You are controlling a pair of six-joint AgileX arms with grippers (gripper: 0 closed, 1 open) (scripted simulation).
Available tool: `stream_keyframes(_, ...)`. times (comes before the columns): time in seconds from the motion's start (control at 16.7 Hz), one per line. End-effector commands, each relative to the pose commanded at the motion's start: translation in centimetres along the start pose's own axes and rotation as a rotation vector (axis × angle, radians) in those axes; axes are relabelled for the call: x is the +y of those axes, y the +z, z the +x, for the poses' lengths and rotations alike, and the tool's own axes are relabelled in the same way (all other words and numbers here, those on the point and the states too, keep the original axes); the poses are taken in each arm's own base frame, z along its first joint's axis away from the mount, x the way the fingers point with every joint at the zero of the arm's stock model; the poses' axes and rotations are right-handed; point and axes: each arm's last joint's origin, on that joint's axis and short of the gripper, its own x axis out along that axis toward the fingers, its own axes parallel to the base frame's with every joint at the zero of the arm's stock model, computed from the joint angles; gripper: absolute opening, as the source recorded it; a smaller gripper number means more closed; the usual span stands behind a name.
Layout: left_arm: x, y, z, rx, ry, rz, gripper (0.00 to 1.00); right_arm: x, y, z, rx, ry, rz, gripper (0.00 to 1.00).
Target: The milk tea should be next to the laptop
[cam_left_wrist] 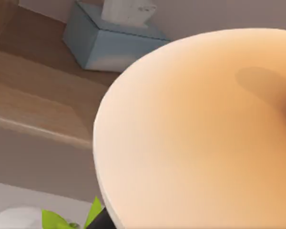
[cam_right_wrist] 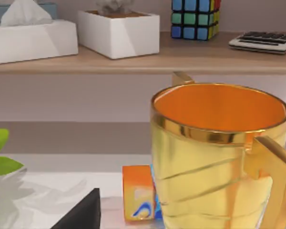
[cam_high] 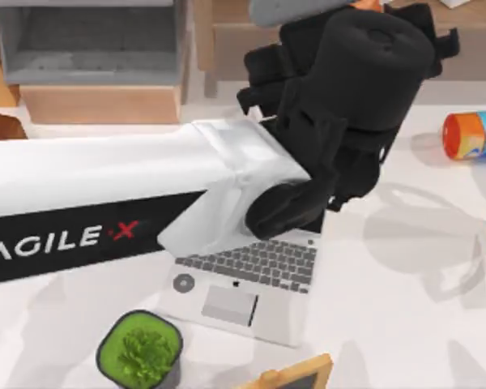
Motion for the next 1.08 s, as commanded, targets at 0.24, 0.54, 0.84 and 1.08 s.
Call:
stream_keyframes(0.24, -4.1, -7.7, -2.3, 0.070, 0.095, 0.147, 0.00, 0.0, 0.0, 0.0, 0.000, 0.000, 0.000, 1.00)
stream_keyframes(0.54, -4.7, -14.9, -4.2, 0.092, 0.180, 0.351, 0.00, 0.0, 0.0, 0.0, 0.000, 0.000, 0.000, 1.00)
stream_keyframes(0.84, -4.7, -15.3, -4.4, 0.093, 0.185, 0.366, 0.00, 0.0, 0.0, 0.0, 0.000, 0.000, 0.000, 1.00)
stream_keyframes(1.08, -4.6, -15.1, -4.2, 0.090, 0.186, 0.359, 0.00, 0.0, 0.0, 0.0, 0.000, 0.000, 0.000, 1.00)
